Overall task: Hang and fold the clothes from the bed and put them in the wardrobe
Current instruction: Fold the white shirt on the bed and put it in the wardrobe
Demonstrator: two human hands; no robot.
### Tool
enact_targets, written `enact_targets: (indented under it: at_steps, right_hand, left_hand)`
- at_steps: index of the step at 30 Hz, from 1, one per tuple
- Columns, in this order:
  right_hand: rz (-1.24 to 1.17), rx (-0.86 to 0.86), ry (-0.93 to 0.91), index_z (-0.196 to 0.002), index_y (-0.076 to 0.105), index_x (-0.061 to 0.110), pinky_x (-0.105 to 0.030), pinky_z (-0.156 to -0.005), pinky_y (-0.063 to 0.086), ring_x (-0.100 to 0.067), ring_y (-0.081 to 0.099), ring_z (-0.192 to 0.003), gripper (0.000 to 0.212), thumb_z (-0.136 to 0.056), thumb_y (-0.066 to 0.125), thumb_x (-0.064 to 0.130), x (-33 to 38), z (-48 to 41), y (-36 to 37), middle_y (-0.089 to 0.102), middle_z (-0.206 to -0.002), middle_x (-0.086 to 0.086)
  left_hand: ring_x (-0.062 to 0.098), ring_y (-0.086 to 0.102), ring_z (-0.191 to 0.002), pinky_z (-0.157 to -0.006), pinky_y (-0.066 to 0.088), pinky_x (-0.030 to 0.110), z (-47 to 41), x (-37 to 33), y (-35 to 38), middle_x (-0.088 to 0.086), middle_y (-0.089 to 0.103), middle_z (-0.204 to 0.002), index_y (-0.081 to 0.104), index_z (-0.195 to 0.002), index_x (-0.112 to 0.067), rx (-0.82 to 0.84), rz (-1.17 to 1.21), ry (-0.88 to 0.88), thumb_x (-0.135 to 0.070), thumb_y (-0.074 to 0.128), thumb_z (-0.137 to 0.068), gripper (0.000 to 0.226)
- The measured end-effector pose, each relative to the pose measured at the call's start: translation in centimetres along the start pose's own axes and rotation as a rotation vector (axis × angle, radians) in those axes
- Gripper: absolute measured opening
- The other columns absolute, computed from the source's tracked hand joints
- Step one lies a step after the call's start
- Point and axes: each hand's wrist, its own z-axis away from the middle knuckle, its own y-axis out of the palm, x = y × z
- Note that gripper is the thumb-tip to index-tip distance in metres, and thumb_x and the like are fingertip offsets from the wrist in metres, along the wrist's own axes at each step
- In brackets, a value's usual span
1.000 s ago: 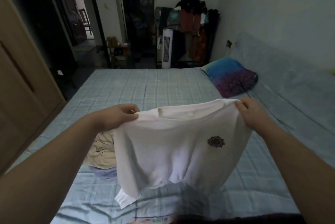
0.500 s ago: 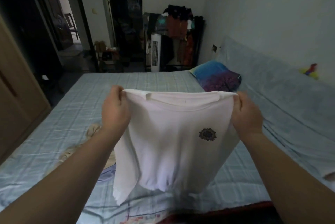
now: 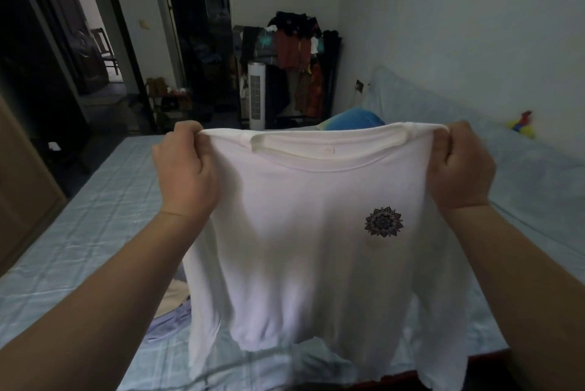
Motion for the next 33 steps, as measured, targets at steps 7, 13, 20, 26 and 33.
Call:
enact_targets:
  at_steps: [7,13,20,26,33]
  right_hand:
    - [-0.041,0.128,-0.005,-0.086,0.045,0.014,-0.037,-0.063,0.028,-0.033,0.044,-0.08,0.019,-0.1,0.04,0.026,-6.0,-0.1,7.2,0.053,-0.084,-0.018]
    - [-0.056,0.412,0.13,-0.086,0.042,0.024,-0.032,-0.063,0.026,-0.018,0.037,-0.071,0.019,-0.101,0.036,0.035,-16.3,2.2,18.5,0.045,-0.08,0.004]
    - [0.054,0.87,0.148,-0.084,0.036,0.022,-0.037,-0.064,0.034,-0.03,0.047,-0.072,0.025,-0.099,0.029,0.041,-26.5,6.7,35.0,0.048,-0.079,-0.002]
    - [0.078,0.998,0.097,-0.094,0.042,0.019,-0.039,-0.066,0.033,-0.038,0.057,-0.085,0.025,-0.104,0.03,0.04,-31.9,11.4,49.1,0.057,-0.1,-0.014]
    - [0.129,0.998,0.009,-0.087,0.037,0.023,-0.037,-0.061,0.035,-0.039,0.058,-0.079,0.027,-0.103,0.03,0.043,-37.8,17.9,61.8,0.056,-0.091,-0.015]
  left_hand:
    - [0.027,0.044,-0.093,-0.081,0.022,0.03,1.3,1.9,8.7,0.003,0.05,-0.089,0.057,-0.103,-0.016,0.067,-0.18,-0.069,-0.022,0.038,-0.095,0.021]
    - [0.024,0.035,-0.078,-0.073,0.018,0.032,5.3,5.6,21.2,-0.002,0.04,-0.078,0.055,-0.096,-0.015,0.188,-0.319,-0.105,-0.016,0.044,-0.093,0.011]
    - [0.043,0.053,-0.092,-0.082,0.033,0.046,10.1,14.8,36.3,0.025,0.06,-0.091,0.057,-0.1,-0.013,0.503,-0.643,-0.336,-0.02,0.045,-0.095,0.015]
    - [0.04,0.054,-0.097,-0.087,0.034,0.047,13.0,23.8,47.6,0.019,0.061,-0.093,0.052,-0.101,-0.017,0.672,-0.733,-0.4,-0.024,0.045,-0.096,0.011]
    - [0.034,0.053,-0.098,-0.083,0.03,0.045,16.7,35.4,57.5,0.008,0.063,-0.097,0.05,-0.099,-0.023,0.719,-0.765,-0.322,-0.027,0.042,-0.097,0.01]
